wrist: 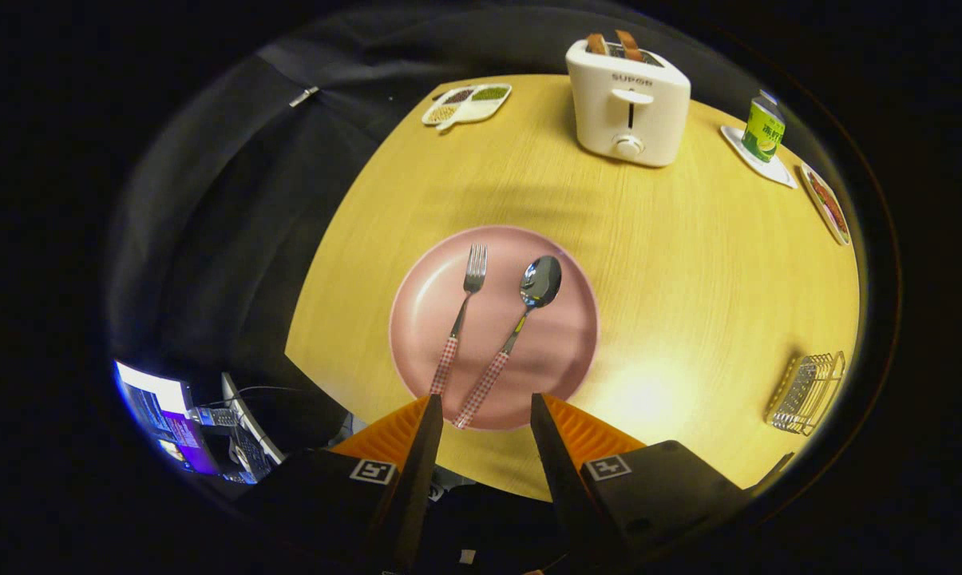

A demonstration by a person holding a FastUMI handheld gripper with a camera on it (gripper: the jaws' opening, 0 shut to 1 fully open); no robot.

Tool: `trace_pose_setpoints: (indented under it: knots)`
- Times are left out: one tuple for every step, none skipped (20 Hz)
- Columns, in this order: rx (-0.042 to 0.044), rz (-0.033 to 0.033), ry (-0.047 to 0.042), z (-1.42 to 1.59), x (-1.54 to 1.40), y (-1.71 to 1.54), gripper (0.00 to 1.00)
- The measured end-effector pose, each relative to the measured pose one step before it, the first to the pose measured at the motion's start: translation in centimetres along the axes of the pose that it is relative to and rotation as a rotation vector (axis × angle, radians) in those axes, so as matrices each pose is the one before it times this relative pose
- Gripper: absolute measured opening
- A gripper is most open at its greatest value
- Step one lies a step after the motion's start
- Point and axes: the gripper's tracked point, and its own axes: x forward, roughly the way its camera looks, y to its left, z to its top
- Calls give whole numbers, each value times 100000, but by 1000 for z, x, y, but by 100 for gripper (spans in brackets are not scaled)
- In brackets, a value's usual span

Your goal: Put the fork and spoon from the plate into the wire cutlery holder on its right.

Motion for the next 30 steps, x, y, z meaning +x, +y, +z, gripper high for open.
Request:
trace_pose_setpoints:
  knots:
    - [548,-442,2912,-418,1179,125,71]
    - [918,-354,2288,-377,1101,140,65]
    - [1261,-671,1389,-180,892,51,58]
    - [993,-760,721,91,785,6,58]
    - [476,-682,681,-2,796,-100,58]
    - [289,-1066,1088,-241,536,-208,58]
    - [372,-1005,1393,-143,476,-100,58]
    - [1077,-233,884,-88,433,27,58]
    - [1106,-1168,1024,-249,431,-89,51]
    - [-7,-2268,590,-313,260,-424,44]
    - [757,-1266,209,258,106,-523,37]
    - [1450,66,513,-144,273,-258,27]
    - [1116,1007,-191,-32,-468,3,21]
    - [-540,516,-610,345,-373,-40,15]
    - [151,1515,-1202,204,-447,-108,14]
    - [881,1701,-776,181,-522,117,14]
    - [635,2134,-765,215,-681,176,14]
    - [-272,1805,-1231,264,-738,45,13]
    - [-263,1654,-1573,268,-832,-17,14]
    - [-219,1675,-1419,305,-837,-102,13]
    - [-147,1965,-1199,105,-1005,19,13]
    - [-261,2511,-1354,161,-1067,92,13]
    - [-568,2037,-1696,215,-1239,-47,13]
    - [-613,1596,-2189,237,-1577,-233,13]
    - [-682,1502,-2092,278,-1683,-314,13]
    - [-263,1223,-1797,211,-1745,-363,13]
    - [-43,1114,-1630,111,-1880,-535,13]
    - [-493,285,-1577,219,-1823,-842,14]
    - [-310,-620,-1442,97,-1889,-1226,13]
    - [-35,-1047,-1579,164,-1910,-1510,13]
